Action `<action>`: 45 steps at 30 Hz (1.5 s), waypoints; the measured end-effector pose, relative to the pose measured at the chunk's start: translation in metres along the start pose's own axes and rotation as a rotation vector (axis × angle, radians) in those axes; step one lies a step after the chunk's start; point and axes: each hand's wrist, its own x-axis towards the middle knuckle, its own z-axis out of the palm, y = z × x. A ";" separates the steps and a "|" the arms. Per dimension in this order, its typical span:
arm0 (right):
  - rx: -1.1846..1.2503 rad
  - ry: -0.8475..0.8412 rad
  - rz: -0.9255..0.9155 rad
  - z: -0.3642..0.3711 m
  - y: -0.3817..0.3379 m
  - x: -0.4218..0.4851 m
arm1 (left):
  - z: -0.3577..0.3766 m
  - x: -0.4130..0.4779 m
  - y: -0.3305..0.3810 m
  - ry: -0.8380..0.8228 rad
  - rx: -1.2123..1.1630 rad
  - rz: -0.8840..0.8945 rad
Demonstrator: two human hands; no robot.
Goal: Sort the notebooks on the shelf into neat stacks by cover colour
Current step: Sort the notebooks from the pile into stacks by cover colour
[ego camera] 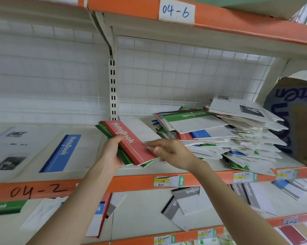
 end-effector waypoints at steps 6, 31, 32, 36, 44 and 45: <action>-0.122 0.105 0.458 0.031 -0.005 0.035 | -0.032 0.000 0.013 0.034 0.145 0.027; 0.379 0.322 0.858 0.151 -0.047 0.099 | -0.166 0.036 0.069 0.022 0.370 -0.094; 0.376 0.300 0.851 0.152 -0.051 0.100 | -0.168 0.036 0.072 0.028 0.365 -0.101; 0.579 0.262 0.805 0.158 -0.066 0.104 | -0.176 0.036 0.084 -0.036 0.326 -0.090; 0.946 0.518 0.826 0.183 -0.079 0.125 | -0.218 0.045 0.101 0.041 1.005 0.375; 0.950 0.543 0.823 0.186 -0.080 0.128 | -0.230 0.046 0.103 0.080 1.243 0.499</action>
